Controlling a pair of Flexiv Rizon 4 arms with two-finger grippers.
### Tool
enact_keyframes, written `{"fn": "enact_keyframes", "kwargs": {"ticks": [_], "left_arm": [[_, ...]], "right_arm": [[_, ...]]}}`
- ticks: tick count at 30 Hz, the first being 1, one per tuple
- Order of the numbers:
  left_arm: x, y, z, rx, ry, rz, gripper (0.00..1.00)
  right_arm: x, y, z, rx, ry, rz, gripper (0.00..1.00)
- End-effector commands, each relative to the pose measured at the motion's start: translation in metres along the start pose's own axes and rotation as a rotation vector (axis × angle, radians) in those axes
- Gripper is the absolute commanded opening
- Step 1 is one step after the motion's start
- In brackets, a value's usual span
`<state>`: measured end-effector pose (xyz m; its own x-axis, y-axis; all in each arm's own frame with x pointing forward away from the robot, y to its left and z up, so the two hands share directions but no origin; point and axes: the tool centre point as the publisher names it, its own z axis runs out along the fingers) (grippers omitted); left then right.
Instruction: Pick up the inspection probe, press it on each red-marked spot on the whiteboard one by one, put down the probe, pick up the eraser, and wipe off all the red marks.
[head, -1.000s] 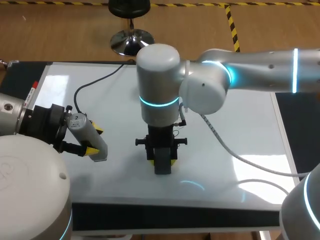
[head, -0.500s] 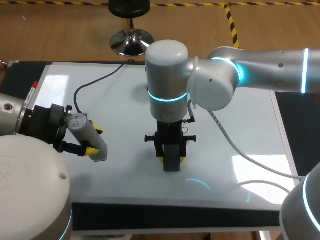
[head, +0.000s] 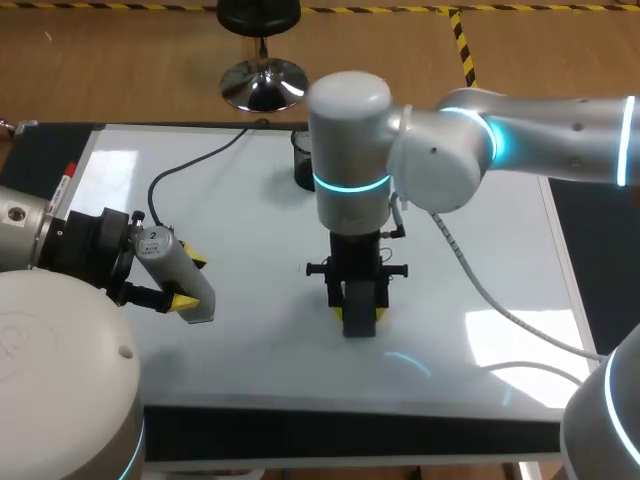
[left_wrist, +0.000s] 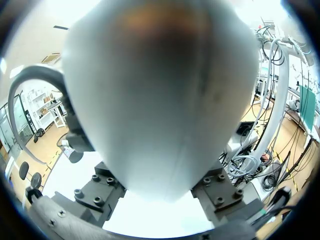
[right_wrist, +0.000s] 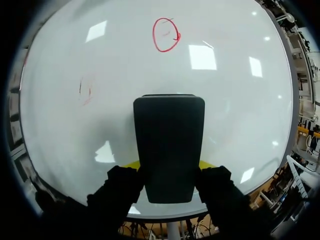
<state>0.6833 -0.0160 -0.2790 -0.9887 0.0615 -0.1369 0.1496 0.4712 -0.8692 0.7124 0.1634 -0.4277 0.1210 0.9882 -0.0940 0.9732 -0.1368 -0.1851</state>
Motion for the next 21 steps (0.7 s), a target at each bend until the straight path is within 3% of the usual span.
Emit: {"fn": "enact_keyframes", "kwargs": {"ticks": [1, 15, 21], "left_arm": [[0.001, -0.001, 0.000, 0.001, -0.005, 0.003, 0.00], [0.001, -0.001, 0.000, 0.001, -0.005, 0.003, 0.00], [0.001, -0.001, 0.000, 0.001, -0.005, 0.003, 0.00]], "right_arm": [[-0.019, 0.010, 0.027, 0.007, 0.022, 0.011, 0.00], [-0.056, 0.013, 0.017, 0.001, 0.021, 0.034, 0.00], [-0.065, 0.009, -0.004, -0.020, 0.133, -0.066, 0.00]]}}
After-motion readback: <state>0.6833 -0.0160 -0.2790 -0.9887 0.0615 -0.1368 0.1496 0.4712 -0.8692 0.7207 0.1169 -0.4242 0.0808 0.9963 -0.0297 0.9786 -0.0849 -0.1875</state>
